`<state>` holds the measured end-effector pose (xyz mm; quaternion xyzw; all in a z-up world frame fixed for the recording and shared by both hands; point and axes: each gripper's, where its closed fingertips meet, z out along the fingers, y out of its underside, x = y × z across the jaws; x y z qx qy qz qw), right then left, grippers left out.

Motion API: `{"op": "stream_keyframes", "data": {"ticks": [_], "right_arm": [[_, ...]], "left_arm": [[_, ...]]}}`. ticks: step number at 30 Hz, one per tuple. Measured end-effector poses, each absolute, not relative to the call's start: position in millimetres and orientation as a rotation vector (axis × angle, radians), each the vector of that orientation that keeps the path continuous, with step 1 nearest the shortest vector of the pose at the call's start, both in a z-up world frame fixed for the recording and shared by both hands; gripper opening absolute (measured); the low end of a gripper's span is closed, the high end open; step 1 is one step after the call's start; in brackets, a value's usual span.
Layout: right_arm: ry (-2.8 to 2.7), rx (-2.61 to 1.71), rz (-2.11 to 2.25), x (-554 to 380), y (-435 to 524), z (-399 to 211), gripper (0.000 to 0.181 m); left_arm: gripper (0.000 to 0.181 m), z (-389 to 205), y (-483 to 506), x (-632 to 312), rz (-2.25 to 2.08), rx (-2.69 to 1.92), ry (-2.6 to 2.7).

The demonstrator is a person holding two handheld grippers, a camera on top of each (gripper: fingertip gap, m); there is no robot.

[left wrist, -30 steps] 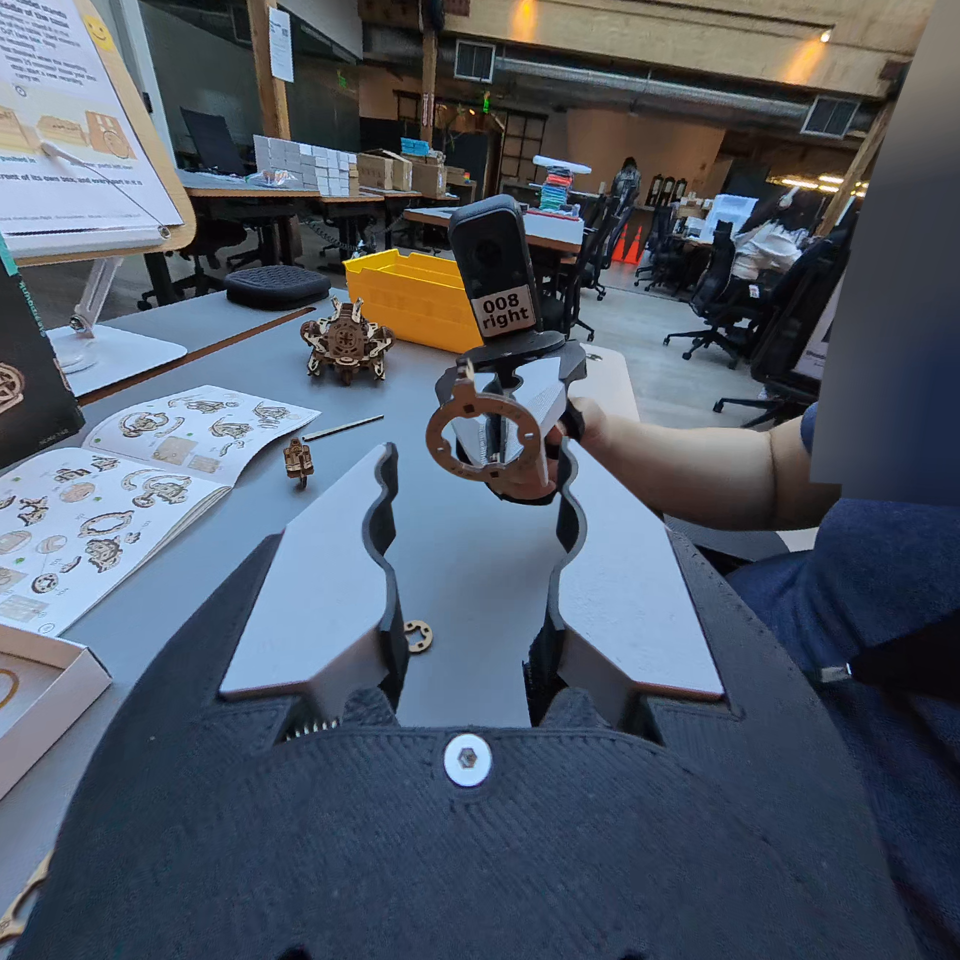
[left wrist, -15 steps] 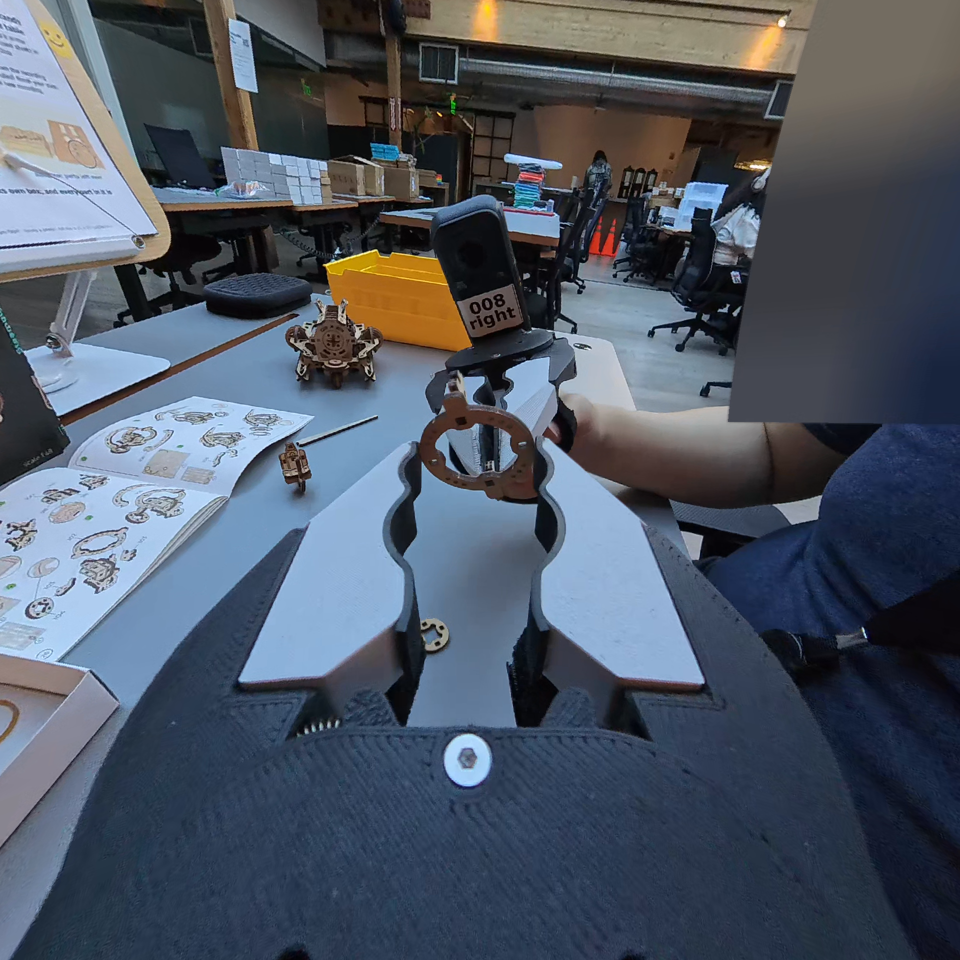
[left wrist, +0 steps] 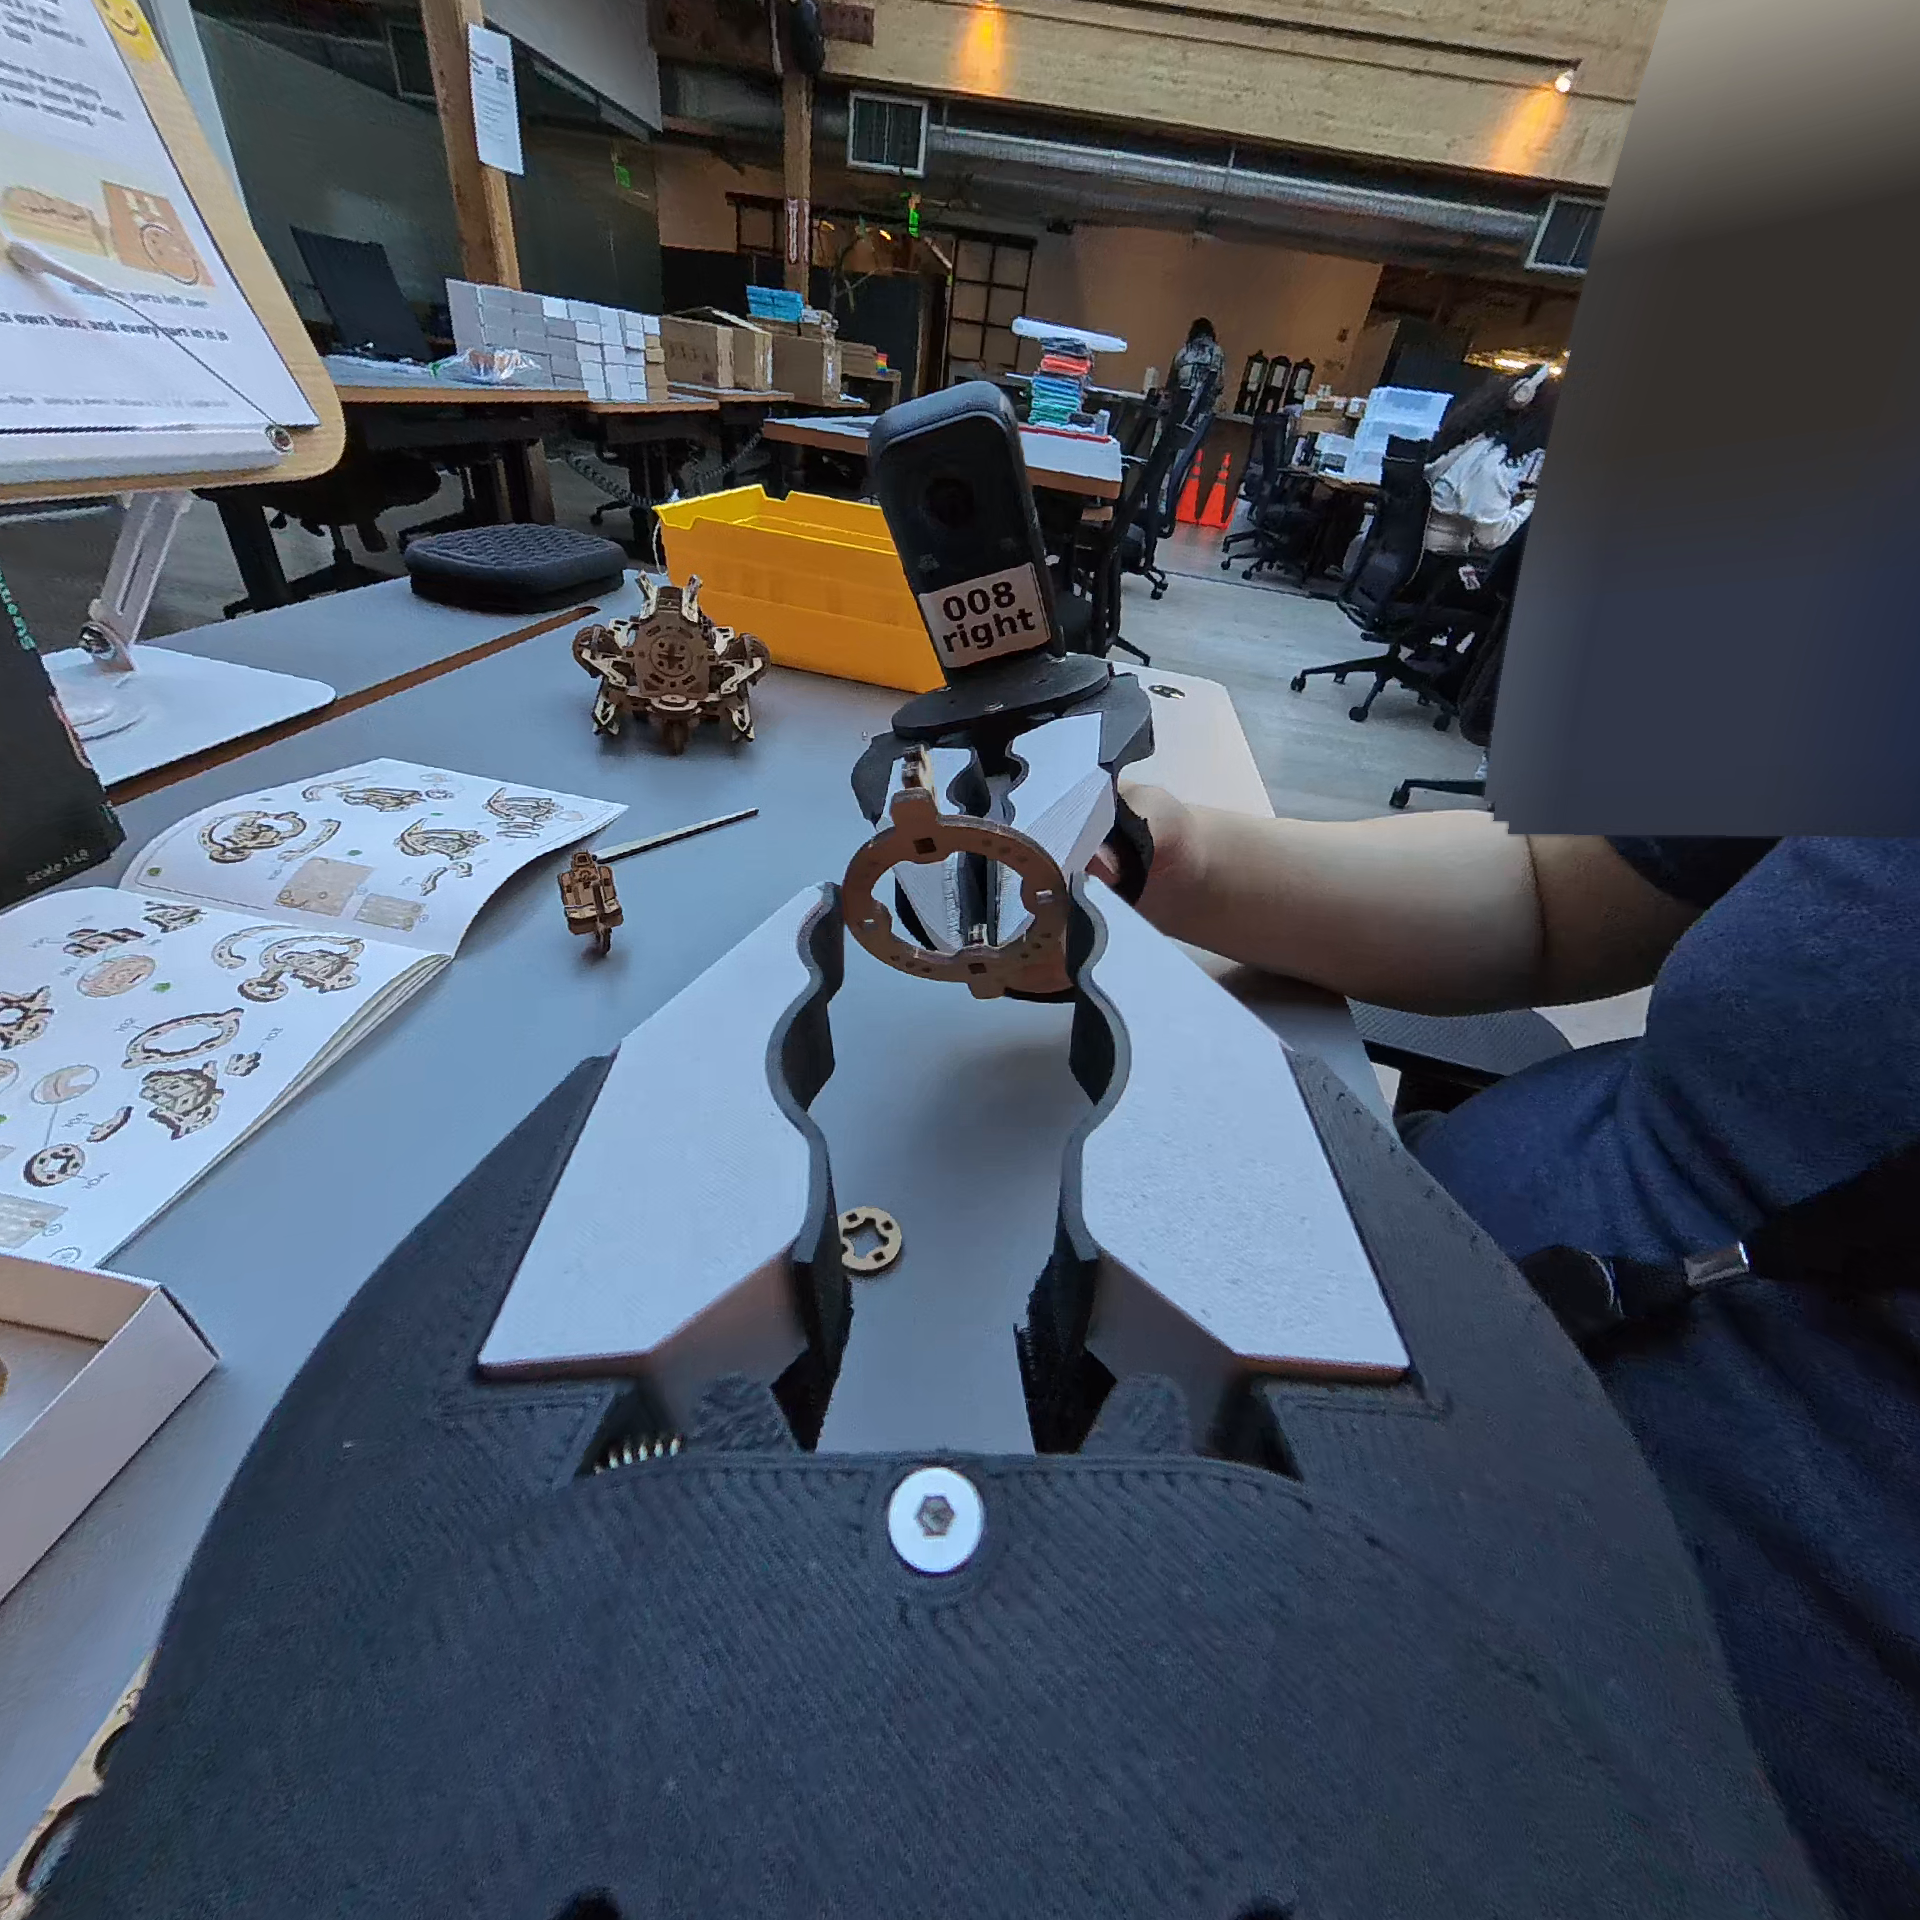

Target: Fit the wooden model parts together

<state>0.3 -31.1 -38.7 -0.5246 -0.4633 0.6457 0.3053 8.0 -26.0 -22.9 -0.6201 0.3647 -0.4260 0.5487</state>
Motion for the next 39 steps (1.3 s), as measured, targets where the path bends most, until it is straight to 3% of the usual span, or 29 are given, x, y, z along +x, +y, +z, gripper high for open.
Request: {"op": "stream_keyframes", "data": {"ticks": [5, 13, 19, 39], "right_arm": [[-1.173, -1.412, 1.681, 3, -18, -41, 0.026], [-1.486, -1.575, 1.298, 14, -4, -94, 0.013], [-1.786, -1.493, 1.109, 4, -8, -118, 0.014], [-1.962, -1.429, 1.078, -4, -12, -117, 0.008]], "left_arm": [[0.041, -33, -20, 1, -0.967, -1.492, 0.874], [0.041, -98, -8, -4, -0.78, -1.647, 1.069], [0.041, -94, -10, 3, -0.755, -1.553, 1.128], [0.041, -104, -8, 6, -0.72, -1.59, 1.183]]}}
